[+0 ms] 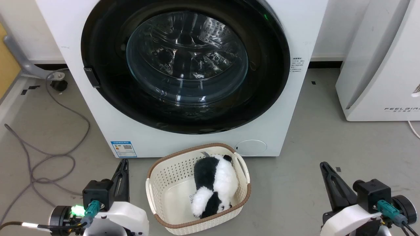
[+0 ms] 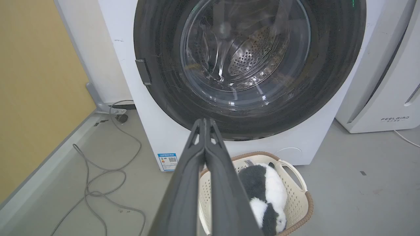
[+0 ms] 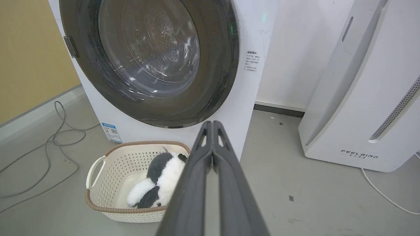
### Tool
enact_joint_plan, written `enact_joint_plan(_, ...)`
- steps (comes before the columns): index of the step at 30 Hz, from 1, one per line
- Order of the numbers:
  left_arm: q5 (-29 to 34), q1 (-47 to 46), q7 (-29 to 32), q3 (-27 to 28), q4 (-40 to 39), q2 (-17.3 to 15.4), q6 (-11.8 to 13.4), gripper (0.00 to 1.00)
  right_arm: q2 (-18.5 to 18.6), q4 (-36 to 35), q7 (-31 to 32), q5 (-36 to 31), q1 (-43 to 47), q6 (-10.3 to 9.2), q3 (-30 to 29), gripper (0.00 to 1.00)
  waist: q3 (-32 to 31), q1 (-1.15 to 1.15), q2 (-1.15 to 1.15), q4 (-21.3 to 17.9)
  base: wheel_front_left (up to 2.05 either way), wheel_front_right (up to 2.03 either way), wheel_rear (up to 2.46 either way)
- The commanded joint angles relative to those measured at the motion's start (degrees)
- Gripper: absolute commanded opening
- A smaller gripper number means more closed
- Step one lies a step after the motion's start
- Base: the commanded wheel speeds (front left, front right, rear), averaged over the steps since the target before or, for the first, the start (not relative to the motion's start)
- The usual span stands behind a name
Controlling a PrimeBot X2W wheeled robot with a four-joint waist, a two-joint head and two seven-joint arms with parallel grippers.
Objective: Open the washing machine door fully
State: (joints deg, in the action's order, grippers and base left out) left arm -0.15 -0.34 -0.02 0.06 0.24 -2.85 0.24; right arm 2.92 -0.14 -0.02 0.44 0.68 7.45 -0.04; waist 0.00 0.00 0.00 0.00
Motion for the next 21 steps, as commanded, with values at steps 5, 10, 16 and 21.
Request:
enact_joint_plan(5, 0.0, 0.0, 0.0, 0.0, 0.0, 0.0, 0.0, 1.00, 0.0, 0.0, 0.0, 0.0, 0.0, 0.00, 0.0, 1.00, 0.0, 0.00, 0.00, 0.0, 0.00, 0.00, 0.00)
enact_joint_plan(10, -0.1, 0.0, -0.3, -0.1, 0.1, 0.0, 0.2, 1.00, 0.0, 0.0, -0.3, 0.4, 0.0, 0.00, -0.2, 1.00, 0.0, 0.00, 0.00, 0.0, 0.00, 0.00, 0.00)
enact_joint_plan(16, -0.5, -0.2, -1.0, -0.4, 0.3, 0.0, 0.7, 1.00, 0.0, -0.2, -1.0, 3.0, -0.1, 0.00, -0.8, 1.00, 0.1, 0.00, 0.00, 0.0, 0.00, 0.00, 0.00)
enact_joint_plan(21, -0.7, -0.3, -1.6, -0.7, 0.4, 0.0, 1.2, 1.00, 0.0, -0.3, -1.6, 5.9, -0.4, 0.00, -1.3, 0.49, 0.3, 0.00, 0.00, 0.0, 0.00, 0.00, 0.00)
